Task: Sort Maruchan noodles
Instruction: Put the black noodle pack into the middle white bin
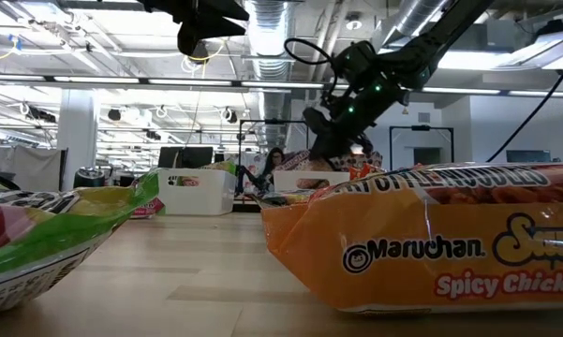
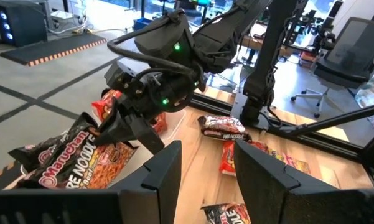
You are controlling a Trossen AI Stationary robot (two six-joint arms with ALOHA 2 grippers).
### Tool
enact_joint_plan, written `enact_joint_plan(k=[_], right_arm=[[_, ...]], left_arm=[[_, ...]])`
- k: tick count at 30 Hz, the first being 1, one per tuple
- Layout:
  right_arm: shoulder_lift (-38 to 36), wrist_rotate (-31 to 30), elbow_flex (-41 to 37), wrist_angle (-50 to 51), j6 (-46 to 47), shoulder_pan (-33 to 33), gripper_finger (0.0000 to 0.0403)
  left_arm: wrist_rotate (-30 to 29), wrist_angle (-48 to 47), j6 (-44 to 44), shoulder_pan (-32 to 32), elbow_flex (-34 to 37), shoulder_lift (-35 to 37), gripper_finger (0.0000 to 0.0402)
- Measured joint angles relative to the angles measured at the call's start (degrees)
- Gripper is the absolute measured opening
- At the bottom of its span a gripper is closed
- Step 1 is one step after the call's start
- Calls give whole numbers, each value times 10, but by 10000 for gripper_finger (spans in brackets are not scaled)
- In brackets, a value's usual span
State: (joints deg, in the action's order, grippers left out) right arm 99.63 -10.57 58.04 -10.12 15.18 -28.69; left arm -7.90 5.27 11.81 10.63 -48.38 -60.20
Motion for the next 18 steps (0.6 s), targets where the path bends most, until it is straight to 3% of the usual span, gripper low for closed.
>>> enact_joint_plan(k=[10, 15, 18], right_arm=[[-30, 0, 0, 67, 29, -7, 189], [-76, 6, 0, 91, 30, -11, 210], [-98, 56, 0, 92, 34, -11, 211]], left_arm=[[-3, 0, 0, 0, 0, 0, 135], [-3, -1, 0, 0, 0, 0, 135], [-2, -3, 9, 0, 0, 0, 135]])
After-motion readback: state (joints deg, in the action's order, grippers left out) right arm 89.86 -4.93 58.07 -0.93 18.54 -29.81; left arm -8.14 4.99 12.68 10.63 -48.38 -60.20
